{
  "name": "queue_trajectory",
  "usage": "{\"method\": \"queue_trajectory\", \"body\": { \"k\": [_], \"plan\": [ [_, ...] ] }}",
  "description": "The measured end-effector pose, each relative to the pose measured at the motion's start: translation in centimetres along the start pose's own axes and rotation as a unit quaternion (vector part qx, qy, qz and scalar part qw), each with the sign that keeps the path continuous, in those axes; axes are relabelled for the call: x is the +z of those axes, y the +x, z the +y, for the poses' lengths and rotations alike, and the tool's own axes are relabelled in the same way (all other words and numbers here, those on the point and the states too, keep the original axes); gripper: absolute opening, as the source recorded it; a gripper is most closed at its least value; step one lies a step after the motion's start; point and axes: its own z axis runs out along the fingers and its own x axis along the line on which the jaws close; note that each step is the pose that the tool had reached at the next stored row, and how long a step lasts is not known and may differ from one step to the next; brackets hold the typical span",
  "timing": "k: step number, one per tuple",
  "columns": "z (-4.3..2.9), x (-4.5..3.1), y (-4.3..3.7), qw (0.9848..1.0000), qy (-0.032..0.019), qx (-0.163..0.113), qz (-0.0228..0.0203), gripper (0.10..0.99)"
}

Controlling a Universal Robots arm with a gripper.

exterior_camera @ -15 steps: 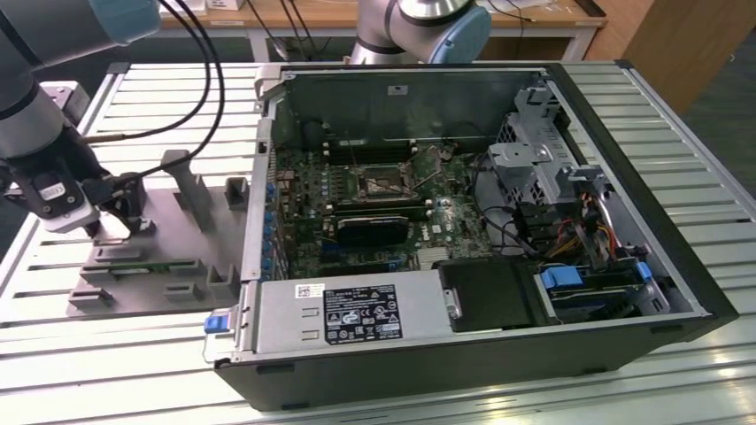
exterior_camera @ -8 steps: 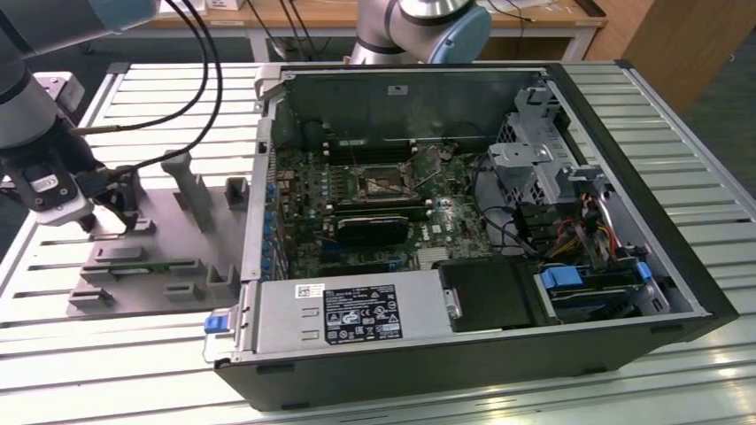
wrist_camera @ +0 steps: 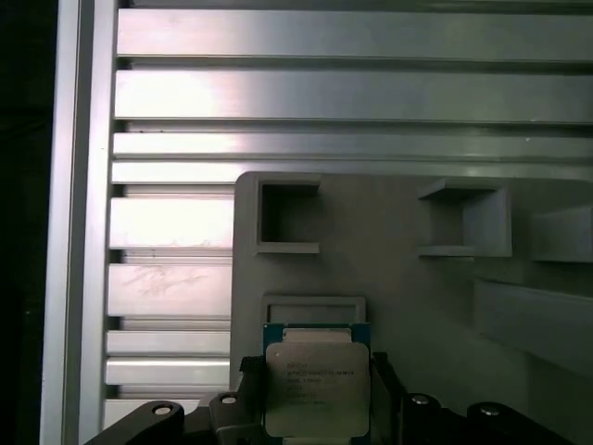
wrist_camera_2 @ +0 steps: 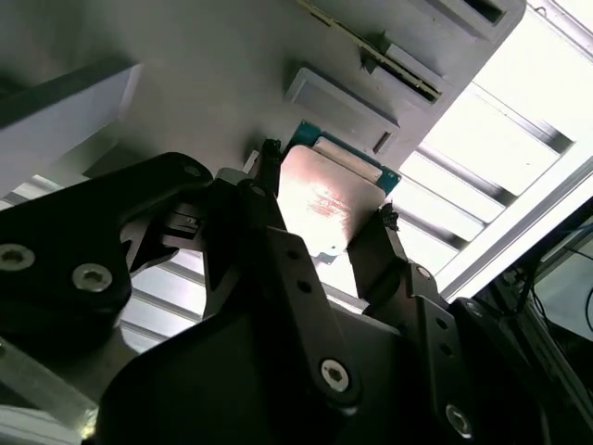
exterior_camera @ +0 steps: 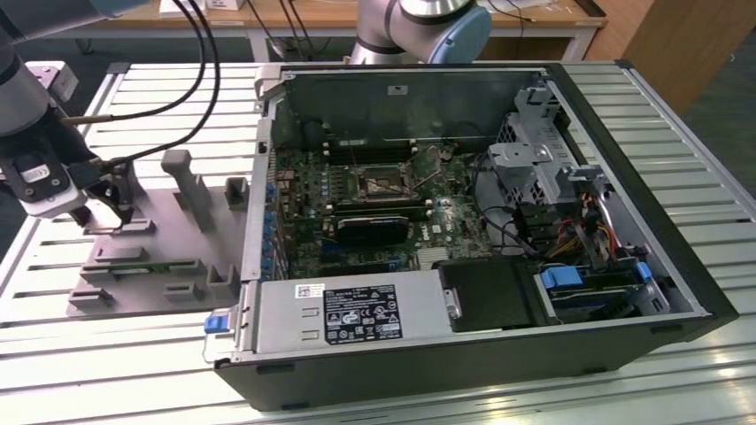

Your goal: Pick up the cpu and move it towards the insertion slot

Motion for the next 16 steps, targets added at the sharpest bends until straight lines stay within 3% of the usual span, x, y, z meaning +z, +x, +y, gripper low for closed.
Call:
{"method": "queue_trajectory", "body": {
  "k": [16],
  "plan": [
    [0.18, -2.50, -0.02, 1.0000, 0.0000, 0.000, 0.0000, 0.541]
  ]
}}
